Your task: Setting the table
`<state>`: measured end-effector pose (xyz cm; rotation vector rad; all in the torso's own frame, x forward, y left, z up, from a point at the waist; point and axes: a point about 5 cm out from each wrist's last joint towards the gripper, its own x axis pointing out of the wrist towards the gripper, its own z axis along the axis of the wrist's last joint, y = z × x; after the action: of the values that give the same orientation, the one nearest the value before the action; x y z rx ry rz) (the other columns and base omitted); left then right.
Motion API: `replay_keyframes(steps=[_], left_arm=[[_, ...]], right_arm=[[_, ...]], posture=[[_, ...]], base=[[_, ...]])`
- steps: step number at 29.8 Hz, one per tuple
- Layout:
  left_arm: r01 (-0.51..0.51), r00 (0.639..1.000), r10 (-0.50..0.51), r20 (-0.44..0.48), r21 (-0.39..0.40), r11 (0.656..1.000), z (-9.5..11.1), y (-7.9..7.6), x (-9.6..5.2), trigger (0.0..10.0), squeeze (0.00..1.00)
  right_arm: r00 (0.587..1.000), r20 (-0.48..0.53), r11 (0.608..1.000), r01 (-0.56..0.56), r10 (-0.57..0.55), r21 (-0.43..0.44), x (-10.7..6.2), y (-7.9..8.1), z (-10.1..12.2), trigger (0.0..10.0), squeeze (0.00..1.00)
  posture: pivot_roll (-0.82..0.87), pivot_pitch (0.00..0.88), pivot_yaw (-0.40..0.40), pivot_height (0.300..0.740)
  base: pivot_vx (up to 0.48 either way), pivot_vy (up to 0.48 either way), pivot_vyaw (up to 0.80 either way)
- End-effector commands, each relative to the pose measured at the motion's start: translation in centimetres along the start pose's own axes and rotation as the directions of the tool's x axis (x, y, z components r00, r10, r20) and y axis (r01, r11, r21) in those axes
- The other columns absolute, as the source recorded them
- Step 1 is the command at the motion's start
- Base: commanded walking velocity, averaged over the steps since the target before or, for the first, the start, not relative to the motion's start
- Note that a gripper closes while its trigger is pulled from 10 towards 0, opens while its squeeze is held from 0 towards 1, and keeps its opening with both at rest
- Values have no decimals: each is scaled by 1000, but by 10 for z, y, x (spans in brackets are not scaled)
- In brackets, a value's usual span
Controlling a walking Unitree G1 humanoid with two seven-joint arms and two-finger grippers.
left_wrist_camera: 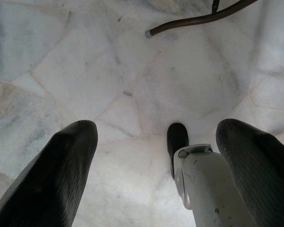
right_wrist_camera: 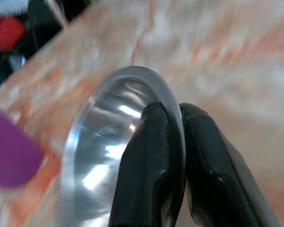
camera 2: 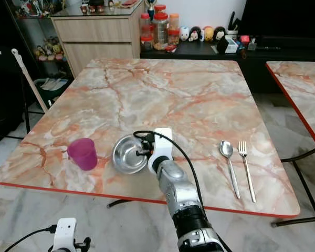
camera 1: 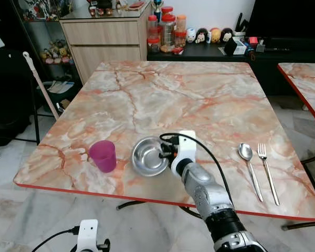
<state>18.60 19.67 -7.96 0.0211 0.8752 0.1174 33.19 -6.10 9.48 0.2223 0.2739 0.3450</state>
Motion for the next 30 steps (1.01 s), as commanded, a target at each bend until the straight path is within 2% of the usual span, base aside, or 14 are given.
replay_keyframes(steps=[1,2,3,4,6,8,10,14,17,22,26,30], left_arm=[[0,1000,0,-9,26,1000,-1,2,0,10000,0],[-2,1000,2,-5,29,1000,-1,2,0,10000,0],[-2,1000,2,-5,29,1000,-1,2,0,10000,0],[-2,1000,3,-3,31,1000,0,2,0,10000,0],[-2,1000,2,1,34,999,0,2,0,10000,0],[-2,1000,2,1,34,999,0,2,0,10000,0],[-1,1000,1,2,34,999,0,1,0,10000,0],[-1,1000,1,2,33,999,0,0,0,10000,0],[-4,1000,4,7,29,1000,1,0,0,10000,0],[-6,1000,6,7,27,1000,0,0,0,10000,0],[-7,1000,7,-2,29,1000,-5,2,-2,10000,0],[-6,1000,6,-4,31,999,-6,2,-2,10000,0]], right_arm=[[984,179,1000,1,2,-20,-1,4,30,10000,0],[971,238,999,19,-8,-46,-2,3,38,10000,0],[971,238,999,19,-8,-46,-2,3,38,10000,0],[957,289,996,40,-17,-75,-3,2,44,10000,0],[923,386,982,71,2,-175,-7,4,54,10000,0],[923,386,982,71,2,-175,-7,4,54,10000,0],[881,467,961,65,72,-269,-13,11,55,10000,0],[865,493,955,63,93,-291,-15,13,54,10000,0],[842,526,914,117,115,-388,-19,16,48,10000,0],[839,530,902,128,123,-413,-20,17,46,10000,0],[815,558,871,153,156,-466,-22,21,45,10000,0],[808,567,870,154,162,-468,-23,22,46,10000,0]], posture=[[26,0,50,736],[24,0,52,736],[24,0,52,736],[24,0,52,736],[24,0,50,736],[24,0,50,736],[23,0,48,736],[23,0,48,736],[22,0,46,736],[22,0,46,736],[14,0,54,736],[14,0,54,736]], base=[[0,0,0],[0,0,0],[0,0,0],[0,0,0],[0,0,0],[0,0,0],[0,-176,0],[0,-352,0],[0,-404,0],[0,-468,0],[0,-480,0],[0,-480,0]])
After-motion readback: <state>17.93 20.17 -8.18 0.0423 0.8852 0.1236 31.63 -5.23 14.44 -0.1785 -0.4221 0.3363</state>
